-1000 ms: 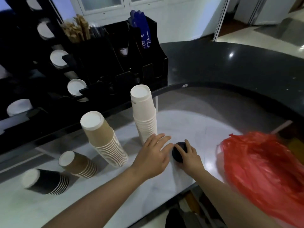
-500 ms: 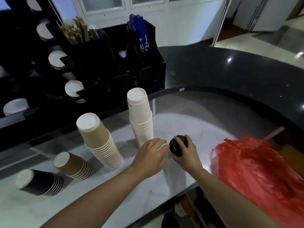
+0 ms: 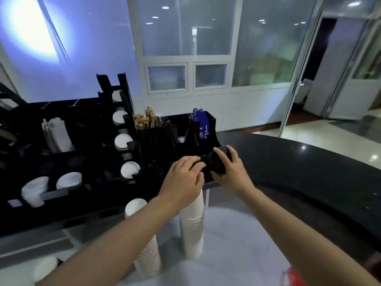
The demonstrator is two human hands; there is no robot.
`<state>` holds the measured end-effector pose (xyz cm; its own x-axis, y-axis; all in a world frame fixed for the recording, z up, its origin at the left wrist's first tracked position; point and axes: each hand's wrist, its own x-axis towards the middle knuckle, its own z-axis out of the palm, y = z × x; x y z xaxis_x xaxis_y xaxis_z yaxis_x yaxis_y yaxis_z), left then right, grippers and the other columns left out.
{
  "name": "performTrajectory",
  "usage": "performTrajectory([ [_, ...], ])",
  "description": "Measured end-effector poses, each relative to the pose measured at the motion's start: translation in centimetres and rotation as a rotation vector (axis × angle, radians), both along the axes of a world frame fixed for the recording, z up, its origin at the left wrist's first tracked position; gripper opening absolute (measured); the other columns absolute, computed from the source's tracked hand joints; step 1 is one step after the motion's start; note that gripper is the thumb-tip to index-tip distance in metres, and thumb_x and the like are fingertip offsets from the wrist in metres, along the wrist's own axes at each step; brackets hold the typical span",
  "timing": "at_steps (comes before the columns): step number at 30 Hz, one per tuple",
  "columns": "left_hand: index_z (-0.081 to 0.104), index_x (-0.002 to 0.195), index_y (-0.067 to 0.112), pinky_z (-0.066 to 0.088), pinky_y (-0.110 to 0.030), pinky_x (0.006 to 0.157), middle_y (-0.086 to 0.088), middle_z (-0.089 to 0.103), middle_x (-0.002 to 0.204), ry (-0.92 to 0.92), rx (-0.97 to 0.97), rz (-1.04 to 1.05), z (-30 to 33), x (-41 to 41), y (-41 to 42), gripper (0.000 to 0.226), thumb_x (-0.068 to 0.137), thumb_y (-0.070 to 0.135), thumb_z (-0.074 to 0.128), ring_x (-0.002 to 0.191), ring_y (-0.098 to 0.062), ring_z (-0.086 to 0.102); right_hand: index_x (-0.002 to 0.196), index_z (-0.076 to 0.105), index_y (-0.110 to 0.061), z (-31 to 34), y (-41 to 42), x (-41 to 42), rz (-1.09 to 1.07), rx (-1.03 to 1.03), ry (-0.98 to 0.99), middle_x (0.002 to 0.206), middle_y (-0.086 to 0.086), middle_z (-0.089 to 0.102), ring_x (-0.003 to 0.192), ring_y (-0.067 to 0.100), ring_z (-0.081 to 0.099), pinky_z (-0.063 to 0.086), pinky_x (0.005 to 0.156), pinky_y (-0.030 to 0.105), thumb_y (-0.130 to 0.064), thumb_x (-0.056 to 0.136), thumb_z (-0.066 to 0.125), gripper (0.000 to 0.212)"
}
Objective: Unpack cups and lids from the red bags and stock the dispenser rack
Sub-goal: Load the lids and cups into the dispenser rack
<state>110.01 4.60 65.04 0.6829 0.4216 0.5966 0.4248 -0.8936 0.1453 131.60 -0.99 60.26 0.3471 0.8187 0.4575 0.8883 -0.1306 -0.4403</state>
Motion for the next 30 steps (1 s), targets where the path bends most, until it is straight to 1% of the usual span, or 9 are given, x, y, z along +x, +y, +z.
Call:
performTrajectory([
  [5,0.044,0.150,0.024,0.034,-0.038,0.117,0.007,0.039,0.157,0.320,-0.382,0.092,0.9,0.7,6.6,0.046,0.106,0.030,0.035,0.143,-0.016,0.037,0.151,0.021,-0.045,2.1,5.0,3.3,0.034,-0.124,-0.061,0.161,0.007,0.016,0.131,0.039,0.043,0.044,0.107,0.050,-0.045,0.082,0.075,0.087],
  [7,0.034,0.156,0.023,0.029,-0.038,0.121,0.006,0.028,0.164,0.449,-0.472,0.085,0.5,0.9,8.8,0.051,0.105,0.026,0.035,0.149,-0.018,0.028,0.150,0.021,-0.045,2.5,6.7,4.6,0.035,-0.175,-0.110,0.161,0.007,0.018,0.128,0.039,0.045,0.045,0.105,0.049,-0.047,0.082,0.073,0.086],
  [11,0.013,0.162,0.021,0.015,-0.034,0.125,0.003,0.007,0.169,0.604,-0.433,0.126,-1.0,1.2,11.0,0.066,0.102,0.021,0.039,0.155,-0.016,0.006,0.147,0.025,-0.038,2.9,9.5,7.0,0.003,-0.228,-0.141,0.159,0.009,0.022,0.124,0.041,0.049,0.046,0.100,0.049,-0.047,0.081,0.074,0.082],
  [15,0.001,0.162,0.019,0.010,-0.040,0.126,0.002,-0.004,0.170,0.715,-0.396,0.139,-2.3,1.3,11.6,0.075,0.099,0.021,0.041,0.156,-0.015,-0.003,0.147,0.027,-0.037,2.6,11.5,8.1,0.097,-0.301,-0.173,0.159,0.008,0.021,0.125,0.040,0.049,0.044,0.105,0.048,-0.044,0.081,0.075,0.082],
  [19,0.001,0.162,0.019,0.005,-0.040,0.126,0.003,-0.007,0.170,0.711,-0.366,0.137,-3.0,1.3,11.8,0.076,0.098,0.020,0.041,0.155,-0.011,-0.006,0.145,0.029,-0.036,2.2,12.7,9.3,0.185,-0.375,-0.185,0.160,0.005,0.017,0.139,0.041,0.034,0.022,0.121,0.055,-0.044,0.084,0.075,0.077],
  [22,0.002,0.162,0.019,0.005,-0.039,0.125,0.004,-0.006,0.170,0.686,-0.359,0.125,-3.2,1.3,12.0,0.075,0.098,0.020,0.041,0.155,-0.011,-0.006,0.142,0.032,-0.038,2.0,12.8,10.8,0.230,-0.414,-0.217,0.156,0.001,0.020,0.139,0.040,0.030,0.034,0.116,0.052,-0.046,0.085,0.075,0.072],
  [23,0.002,0.162,0.019,0.005,-0.039,0.125,0.003,-0.006,0.170,0.679,-0.353,0.124,-3.4,1.3,12.1,0.075,0.098,0.020,0.041,0.155,-0.011,-0.007,0.143,0.033,-0.037,1.8,12.8,11.1,0.241,-0.410,-0.247,0.156,0.002,0.021,0.140,0.040,0.029,0.032,0.117,0.051,-0.047,0.085,0.074,0.072],
  [26,0.003,0.162,0.018,0.005,-0.039,0.126,0.002,-0.006,0.170,0.654,-0.338,0.121,-4.0,1.3,12.1,0.075,0.097,0.020,0.041,0.155,-0.011,-0.008,0.147,0.033,-0.031,0.7,13.1,11.2,0.236,-0.353,-0.452,0.158,0.009,0.027,0.147,0.033,0.028,0.004,0.126,0.047,-0.056,0.088,0.066,0.073],
  [30,0.004,0.162,0.019,0.005,-0.039,0.126,0.003,-0.006,0.170,0.628,-0.321,0.123,-4.6,1.3,12.3,0.075,0.096,0.021,0.041,0.155,-0.010,-0.008,0.148,0.035,-0.028,-1.1,13.0,10.9,0.193,-0.340,-0.576,0.158,0.011,0.033,0.149,0.027,0.030,-0.005,0.125,0.052,-0.061,0.090,0.059,0.071],
])
